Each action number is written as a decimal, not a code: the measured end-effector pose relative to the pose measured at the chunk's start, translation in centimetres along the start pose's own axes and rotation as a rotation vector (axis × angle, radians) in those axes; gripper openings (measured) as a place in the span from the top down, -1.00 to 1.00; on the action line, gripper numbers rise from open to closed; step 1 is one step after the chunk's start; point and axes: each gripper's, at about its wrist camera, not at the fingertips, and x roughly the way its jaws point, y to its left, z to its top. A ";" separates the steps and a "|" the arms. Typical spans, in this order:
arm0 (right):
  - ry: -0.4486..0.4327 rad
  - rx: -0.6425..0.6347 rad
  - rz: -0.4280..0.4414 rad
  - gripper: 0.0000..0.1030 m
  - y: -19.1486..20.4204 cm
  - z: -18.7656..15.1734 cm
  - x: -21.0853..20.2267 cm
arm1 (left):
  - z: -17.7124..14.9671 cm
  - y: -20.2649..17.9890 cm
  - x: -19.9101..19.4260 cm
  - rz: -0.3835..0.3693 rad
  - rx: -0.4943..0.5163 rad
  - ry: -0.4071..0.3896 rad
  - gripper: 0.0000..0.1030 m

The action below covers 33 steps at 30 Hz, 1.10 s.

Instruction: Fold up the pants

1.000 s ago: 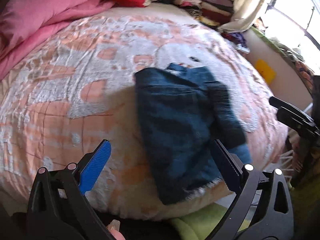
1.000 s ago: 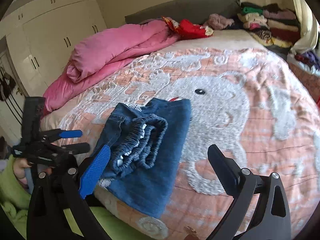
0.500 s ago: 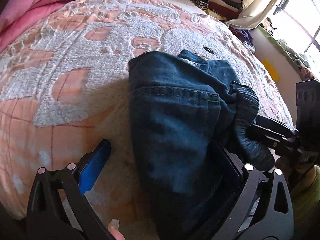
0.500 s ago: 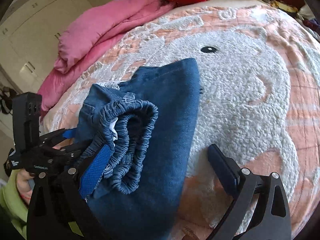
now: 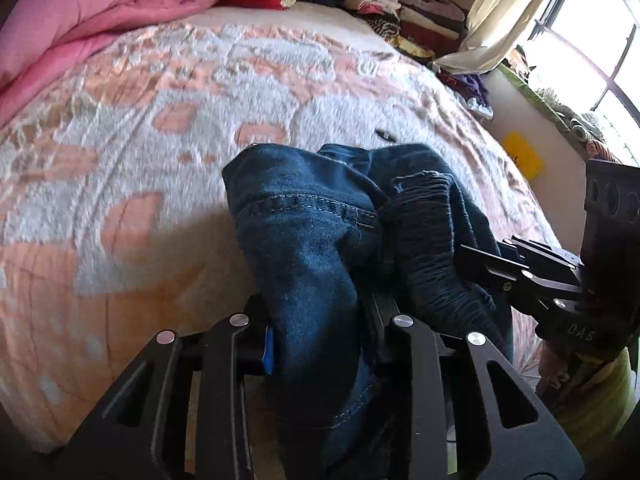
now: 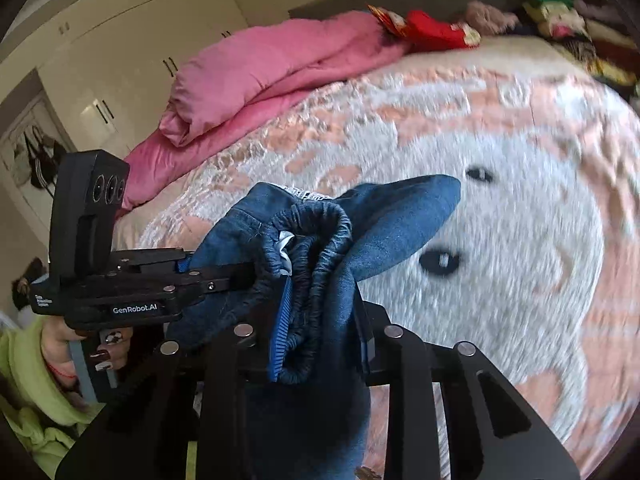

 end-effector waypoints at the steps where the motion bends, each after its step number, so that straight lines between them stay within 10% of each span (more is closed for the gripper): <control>1: -0.010 -0.008 -0.002 0.51 0.0 0.7 0.0 | 0.4 -0.1 -0.1 0.004 0.007 -0.009 0.55; 16: 0.021 0.049 -0.142 0.46 -4.1 2.6 2.8 | 3.7 1.8 3.3 0.078 0.007 0.011 0.29; 33: -0.062 0.050 -0.295 -0.87 -3.4 1.5 -0.9 | 2.5 1.6 -0.1 0.105 0.011 -0.044 -0.71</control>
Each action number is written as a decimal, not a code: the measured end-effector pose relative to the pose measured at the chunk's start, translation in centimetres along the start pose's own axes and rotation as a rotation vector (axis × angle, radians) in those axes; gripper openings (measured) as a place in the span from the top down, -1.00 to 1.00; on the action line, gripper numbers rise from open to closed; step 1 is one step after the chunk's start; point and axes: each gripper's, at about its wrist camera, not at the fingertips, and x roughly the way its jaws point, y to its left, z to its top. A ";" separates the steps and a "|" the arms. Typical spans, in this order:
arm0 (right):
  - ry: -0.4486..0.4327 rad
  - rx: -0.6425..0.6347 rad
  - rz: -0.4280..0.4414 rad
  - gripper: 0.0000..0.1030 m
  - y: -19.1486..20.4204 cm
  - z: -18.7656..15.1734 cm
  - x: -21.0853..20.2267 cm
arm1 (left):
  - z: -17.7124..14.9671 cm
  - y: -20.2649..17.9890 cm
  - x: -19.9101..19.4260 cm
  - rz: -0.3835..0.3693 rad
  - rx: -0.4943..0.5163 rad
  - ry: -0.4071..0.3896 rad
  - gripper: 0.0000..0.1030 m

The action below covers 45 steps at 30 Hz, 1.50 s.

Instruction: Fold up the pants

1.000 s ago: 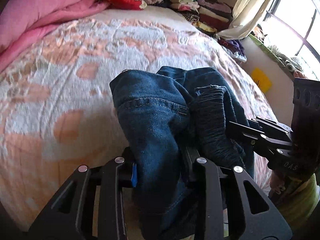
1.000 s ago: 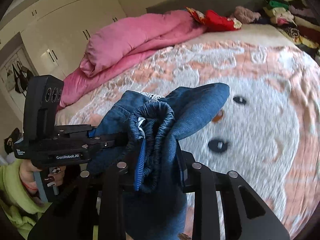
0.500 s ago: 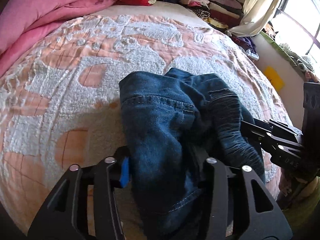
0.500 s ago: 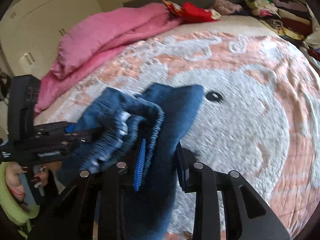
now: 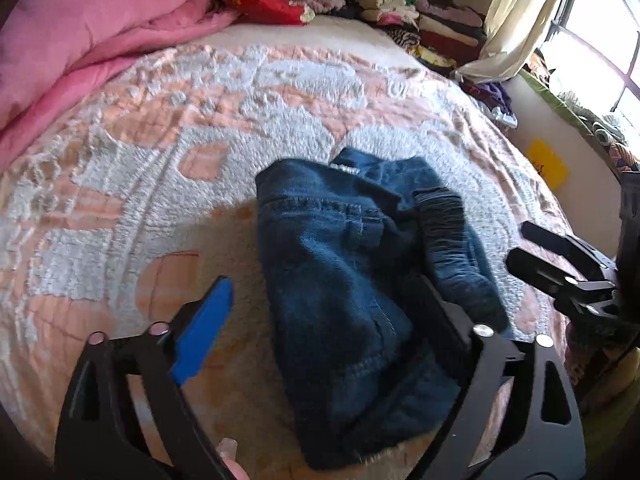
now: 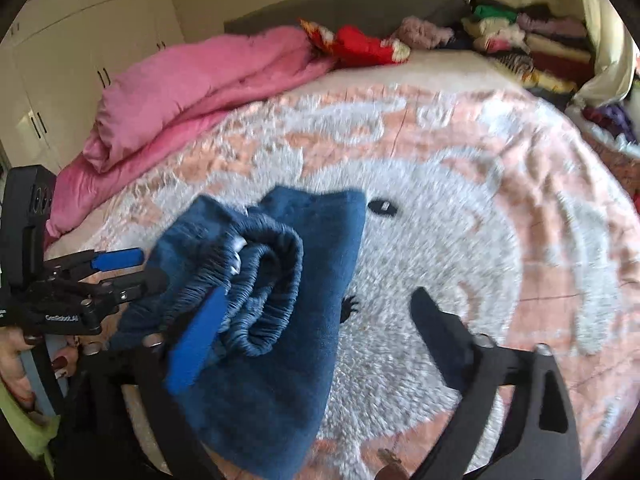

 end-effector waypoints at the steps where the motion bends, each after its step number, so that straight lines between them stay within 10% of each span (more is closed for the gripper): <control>1: -0.024 -0.013 -0.012 -0.87 0.3 0.0 -0.9 | -0.1 0.0 -0.6 0.000 -0.002 -0.011 -0.81; 16: -0.147 -0.088 -0.098 -0.91 3.4 -3.0 -8.9 | -4.4 -0.5 -8.6 0.070 0.028 -0.115 -0.81; 45: -0.043 -0.053 -0.131 -0.91 5.3 -8.8 -9.5 | -10.0 0.1 -7.6 0.070 -0.009 -0.011 -0.81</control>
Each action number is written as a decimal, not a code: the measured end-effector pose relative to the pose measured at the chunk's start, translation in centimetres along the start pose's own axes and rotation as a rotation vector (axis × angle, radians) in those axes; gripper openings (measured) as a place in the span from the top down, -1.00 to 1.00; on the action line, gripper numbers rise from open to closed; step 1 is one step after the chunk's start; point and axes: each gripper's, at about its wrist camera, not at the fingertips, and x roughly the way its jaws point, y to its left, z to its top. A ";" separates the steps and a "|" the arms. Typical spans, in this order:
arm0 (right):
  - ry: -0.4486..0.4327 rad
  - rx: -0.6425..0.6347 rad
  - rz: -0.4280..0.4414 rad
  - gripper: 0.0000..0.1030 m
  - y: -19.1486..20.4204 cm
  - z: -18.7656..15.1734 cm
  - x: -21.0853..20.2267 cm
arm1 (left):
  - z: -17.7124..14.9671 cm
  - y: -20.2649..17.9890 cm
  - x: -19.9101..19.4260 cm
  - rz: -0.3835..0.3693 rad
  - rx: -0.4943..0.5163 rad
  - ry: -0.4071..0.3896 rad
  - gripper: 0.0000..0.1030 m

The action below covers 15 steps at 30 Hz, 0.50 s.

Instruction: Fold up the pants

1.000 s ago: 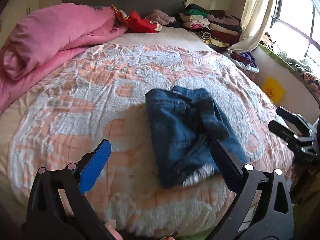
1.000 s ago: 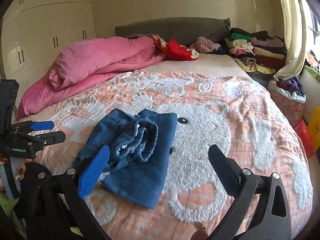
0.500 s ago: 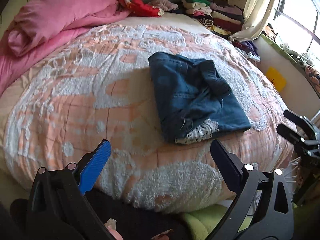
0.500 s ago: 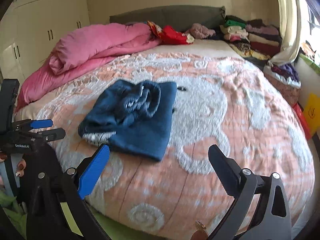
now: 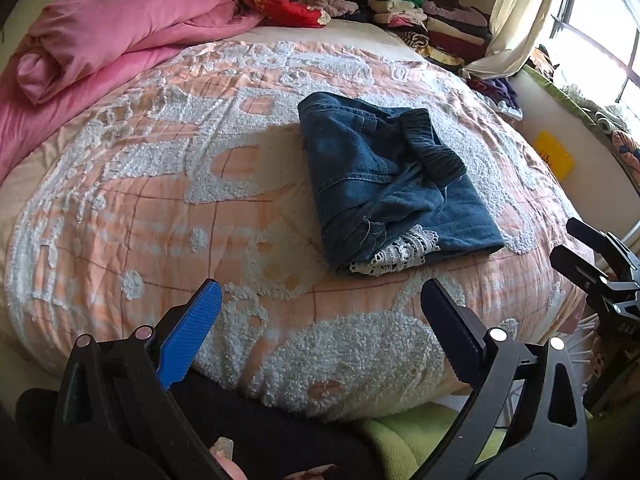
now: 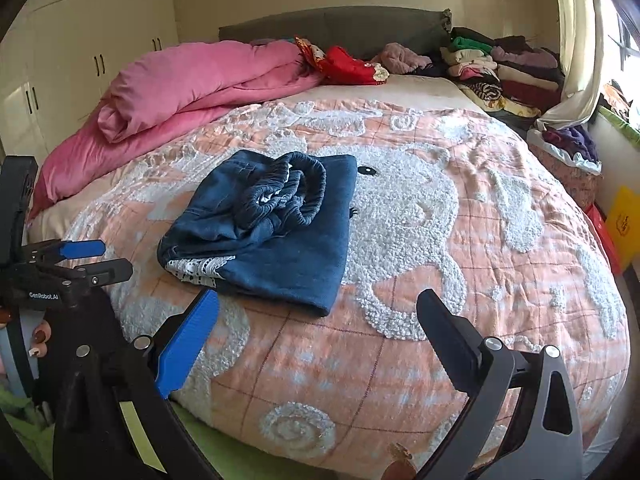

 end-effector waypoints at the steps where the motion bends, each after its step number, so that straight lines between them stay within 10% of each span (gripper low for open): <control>1: 0.000 0.001 0.000 -0.91 0.0 0.0 0.0 | 0.0 0.0 0.0 -0.001 0.000 -0.001 -0.81; 15: 0.004 0.001 -0.001 -0.91 -0.1 0.3 -0.1 | 0.0 -0.2 -0.6 0.009 -0.002 -0.006 -0.81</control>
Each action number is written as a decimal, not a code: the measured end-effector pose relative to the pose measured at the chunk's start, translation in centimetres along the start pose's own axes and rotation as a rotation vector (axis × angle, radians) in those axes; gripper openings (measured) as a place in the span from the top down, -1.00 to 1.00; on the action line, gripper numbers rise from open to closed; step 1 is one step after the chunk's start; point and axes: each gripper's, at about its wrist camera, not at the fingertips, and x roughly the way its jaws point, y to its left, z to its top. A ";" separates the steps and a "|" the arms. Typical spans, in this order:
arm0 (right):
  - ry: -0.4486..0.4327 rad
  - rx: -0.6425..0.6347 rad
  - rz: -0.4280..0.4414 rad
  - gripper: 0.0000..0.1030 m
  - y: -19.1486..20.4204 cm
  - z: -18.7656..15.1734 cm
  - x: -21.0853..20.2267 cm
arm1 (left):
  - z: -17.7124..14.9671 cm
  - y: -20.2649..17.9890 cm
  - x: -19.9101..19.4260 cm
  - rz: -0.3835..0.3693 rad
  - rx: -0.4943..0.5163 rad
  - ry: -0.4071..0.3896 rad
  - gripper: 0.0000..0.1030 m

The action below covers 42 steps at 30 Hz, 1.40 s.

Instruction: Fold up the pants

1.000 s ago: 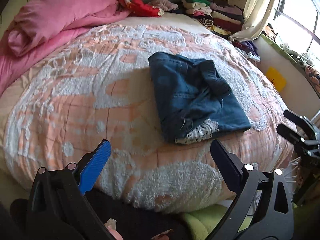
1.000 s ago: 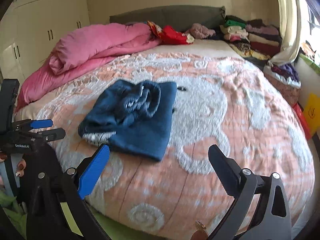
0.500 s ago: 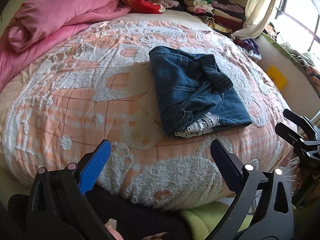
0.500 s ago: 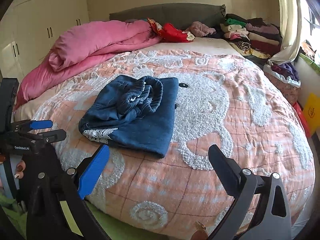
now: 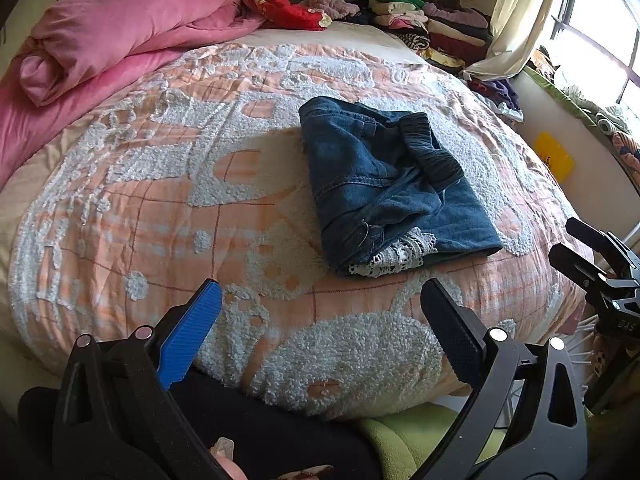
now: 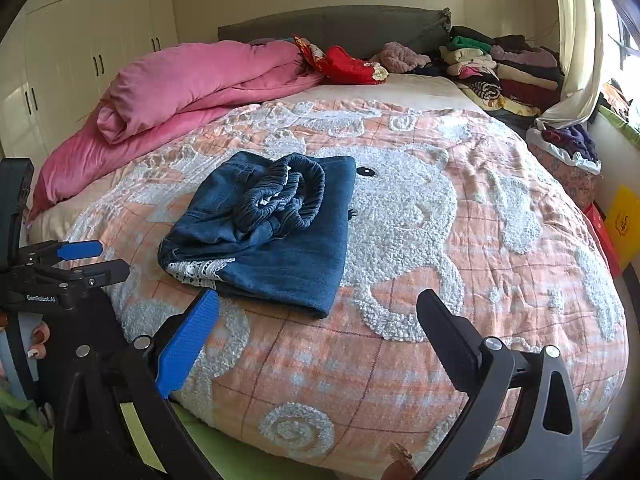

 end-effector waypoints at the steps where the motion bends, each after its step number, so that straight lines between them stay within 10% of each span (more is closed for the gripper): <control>1: 0.001 0.000 0.001 -0.91 0.0 0.0 0.0 | 0.0 0.0 0.0 0.000 -0.001 0.000 -0.81; 42: 0.005 0.010 -0.013 -0.91 -0.2 -0.3 0.0 | 0.1 0.4 -0.3 0.007 -0.005 0.003 -0.81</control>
